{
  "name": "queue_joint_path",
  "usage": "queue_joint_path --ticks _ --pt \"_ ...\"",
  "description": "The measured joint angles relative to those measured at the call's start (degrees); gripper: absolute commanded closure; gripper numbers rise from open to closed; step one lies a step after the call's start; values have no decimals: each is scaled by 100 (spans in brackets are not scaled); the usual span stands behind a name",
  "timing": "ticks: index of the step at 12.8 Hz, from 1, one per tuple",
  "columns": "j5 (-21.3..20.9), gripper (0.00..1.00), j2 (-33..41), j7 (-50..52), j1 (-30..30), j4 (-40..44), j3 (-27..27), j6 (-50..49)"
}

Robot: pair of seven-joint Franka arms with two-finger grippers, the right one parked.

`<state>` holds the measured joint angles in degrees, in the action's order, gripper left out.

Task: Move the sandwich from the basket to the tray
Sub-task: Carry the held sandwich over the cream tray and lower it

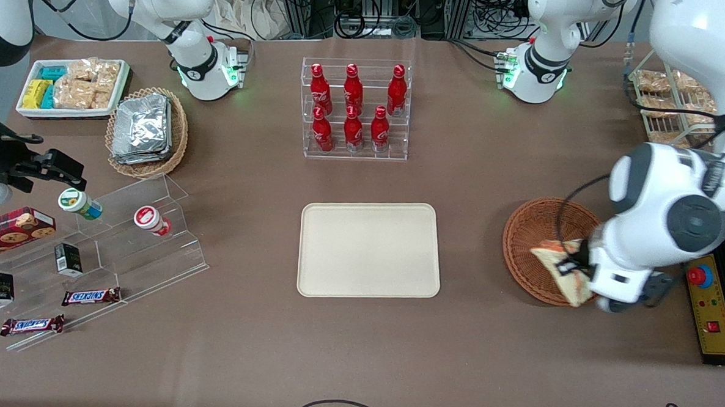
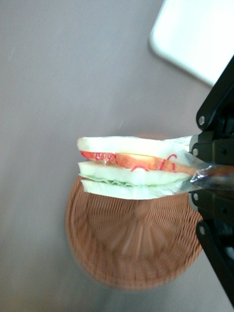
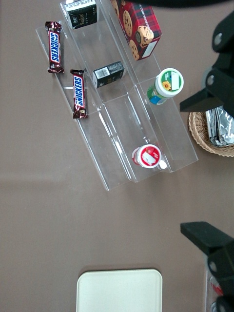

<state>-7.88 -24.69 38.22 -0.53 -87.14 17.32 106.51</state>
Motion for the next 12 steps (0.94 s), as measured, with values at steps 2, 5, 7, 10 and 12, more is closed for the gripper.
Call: queue_joint_path --ticks 2,5,7,10,12 --pt "-3 76 -340 64 817 309 46 85" --pt "-24 74 -1136 116 1588 754 37 370" --pt "-32 73 -1554 67 1709 813 34 706" --pt "-56 62 -2001 -4 1781 825 34 1088" --pt "-343 11 -2158 -13 1853 833 36 1219"
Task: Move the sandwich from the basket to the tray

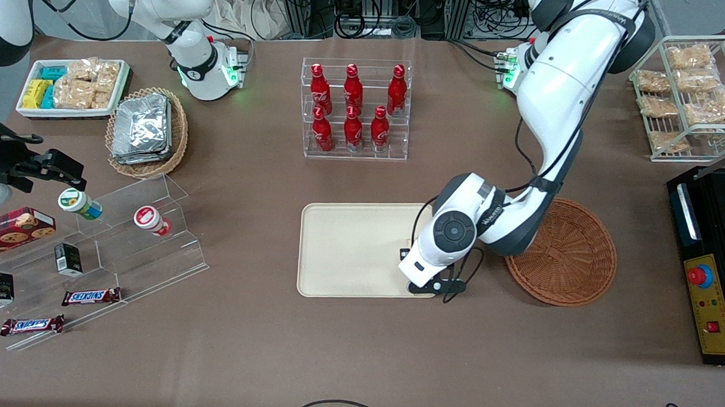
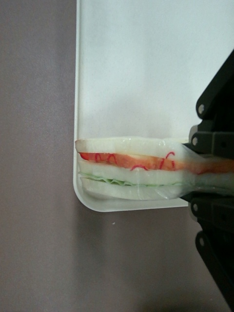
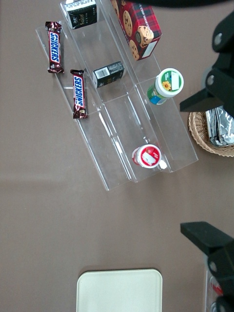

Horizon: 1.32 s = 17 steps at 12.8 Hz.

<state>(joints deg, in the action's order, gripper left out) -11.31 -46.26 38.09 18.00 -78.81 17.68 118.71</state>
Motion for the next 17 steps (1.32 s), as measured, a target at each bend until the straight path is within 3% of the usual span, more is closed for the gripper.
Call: queue_joint_path --ticks 1,7,11,13,17 --pt "-162 0 -38 3 43 8 1 87" --pt "-313 0 -4 5 192 230 16 311" --pt "-346 4 698 5 188 231 -5 -1008" --pt "-348 4 1446 4 60 -374 -22 -1200" --pt "-98 3 3576 -811 -652 -2854 -50 -814"
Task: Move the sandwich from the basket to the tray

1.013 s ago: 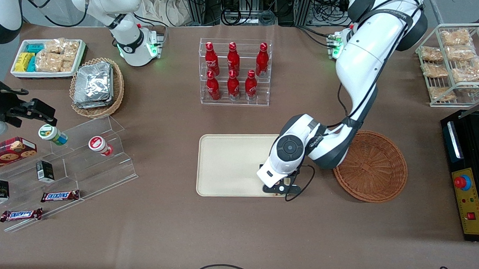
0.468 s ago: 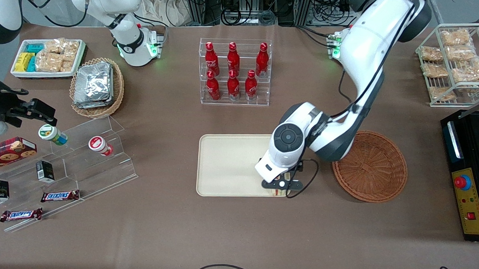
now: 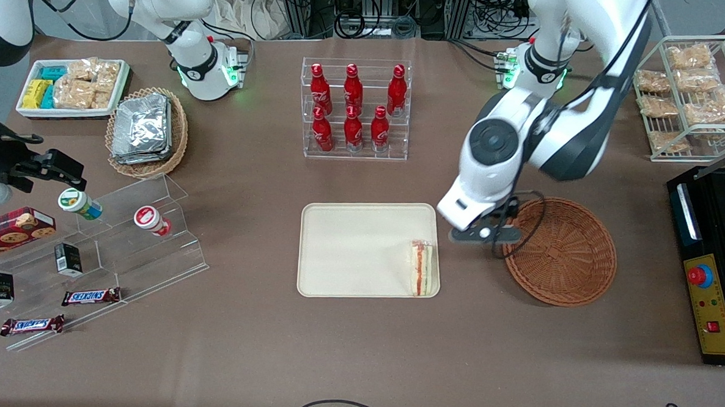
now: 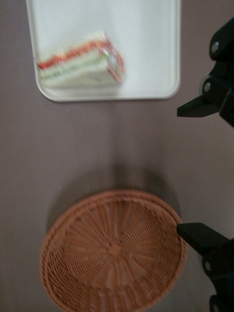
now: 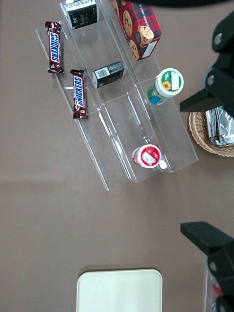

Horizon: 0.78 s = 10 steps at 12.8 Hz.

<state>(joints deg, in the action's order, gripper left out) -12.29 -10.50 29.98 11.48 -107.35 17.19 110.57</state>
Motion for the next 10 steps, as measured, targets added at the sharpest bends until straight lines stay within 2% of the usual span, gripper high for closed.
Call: queue_joint_path --ticks 2,4,7,10 --pt "381 1 765 -1065 -598 -593 -51 -30" --pt "637 0 1137 -1849 -1351 -607 -103 -254" --pt "705 0 1210 -2109 -2158 -59 -128 -766" --pt "787 0 1163 -2120 -2404 394 -126 -856"
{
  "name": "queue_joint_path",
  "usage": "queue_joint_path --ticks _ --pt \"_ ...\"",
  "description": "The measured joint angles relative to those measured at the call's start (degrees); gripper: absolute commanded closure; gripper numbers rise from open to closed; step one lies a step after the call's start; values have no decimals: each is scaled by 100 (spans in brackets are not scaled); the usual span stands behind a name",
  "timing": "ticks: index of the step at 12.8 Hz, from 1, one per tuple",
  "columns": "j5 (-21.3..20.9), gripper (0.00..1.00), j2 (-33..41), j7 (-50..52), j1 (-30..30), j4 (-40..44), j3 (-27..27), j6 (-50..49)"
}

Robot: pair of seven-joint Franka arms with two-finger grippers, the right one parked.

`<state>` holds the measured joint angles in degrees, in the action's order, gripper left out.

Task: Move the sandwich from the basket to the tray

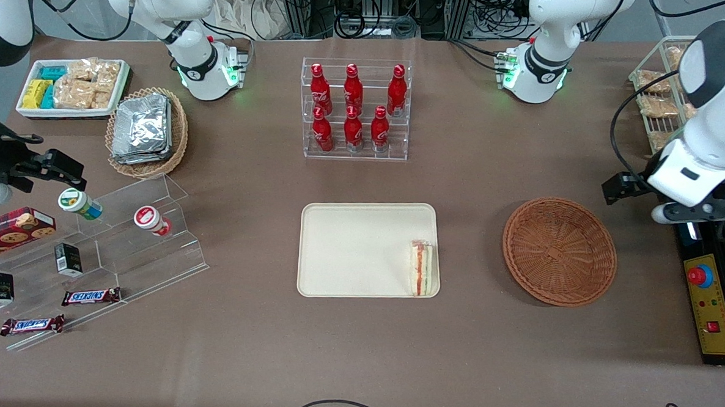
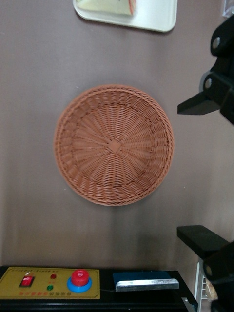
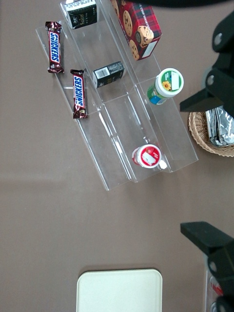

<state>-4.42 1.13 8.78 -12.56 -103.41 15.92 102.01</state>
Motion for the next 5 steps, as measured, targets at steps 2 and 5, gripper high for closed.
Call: queue_joint_path --ticks 2,5 --pt "32 0 -33 -142 0 107 23 -60" --pt "512 0 -82 -227 -47 167 28 -67"
